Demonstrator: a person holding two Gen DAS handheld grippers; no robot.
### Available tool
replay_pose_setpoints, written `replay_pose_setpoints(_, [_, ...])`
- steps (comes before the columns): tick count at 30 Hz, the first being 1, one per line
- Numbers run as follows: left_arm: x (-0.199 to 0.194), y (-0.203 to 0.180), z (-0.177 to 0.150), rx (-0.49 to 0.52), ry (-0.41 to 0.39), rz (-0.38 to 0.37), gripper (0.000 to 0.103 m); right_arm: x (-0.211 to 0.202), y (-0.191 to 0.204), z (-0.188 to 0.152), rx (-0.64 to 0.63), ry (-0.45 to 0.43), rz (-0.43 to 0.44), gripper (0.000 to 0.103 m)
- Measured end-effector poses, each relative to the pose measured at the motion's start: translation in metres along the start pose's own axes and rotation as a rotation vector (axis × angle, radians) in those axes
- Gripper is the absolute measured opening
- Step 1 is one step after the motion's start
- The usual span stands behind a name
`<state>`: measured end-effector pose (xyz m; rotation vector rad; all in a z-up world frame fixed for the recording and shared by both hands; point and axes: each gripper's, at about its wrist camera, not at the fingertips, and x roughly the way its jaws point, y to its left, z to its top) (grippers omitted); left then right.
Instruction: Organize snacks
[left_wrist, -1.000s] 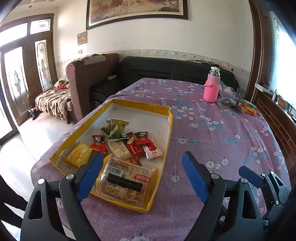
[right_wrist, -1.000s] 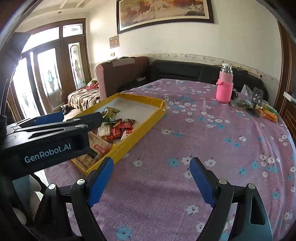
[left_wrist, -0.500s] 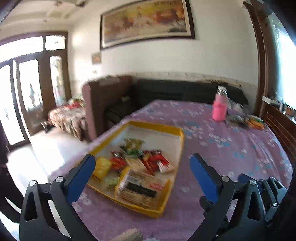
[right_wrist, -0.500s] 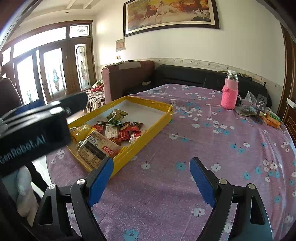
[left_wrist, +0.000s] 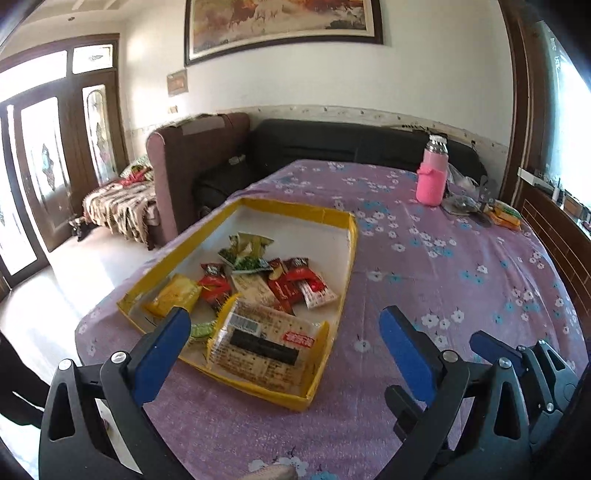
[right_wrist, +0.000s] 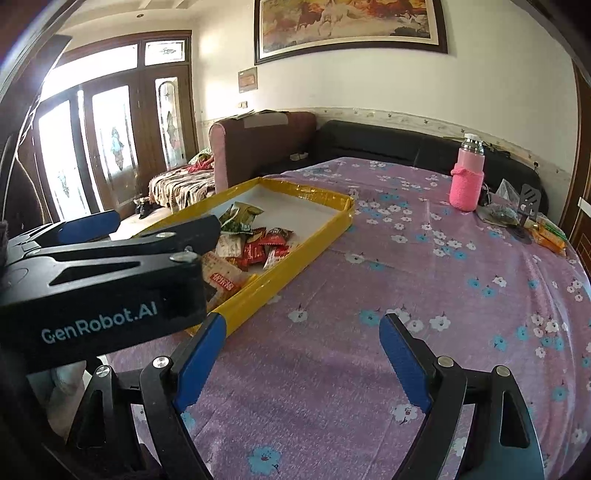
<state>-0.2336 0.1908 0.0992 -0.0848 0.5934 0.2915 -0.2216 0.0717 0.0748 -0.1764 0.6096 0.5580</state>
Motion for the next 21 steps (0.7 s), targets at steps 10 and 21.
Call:
replay_pose_setpoints(10, [0.012,0.0,-0.004,-0.005,0.045,-0.02,0.103,0.005,0.005,-0.003,-0.02,0.012,0.023,0.087])
replay_pose_setpoints(21, [0.018,0.003,-0.008,-0.026,0.087,-0.032,0.103,0.005,0.009,-0.006,-0.026,0.016,0.027,0.087])
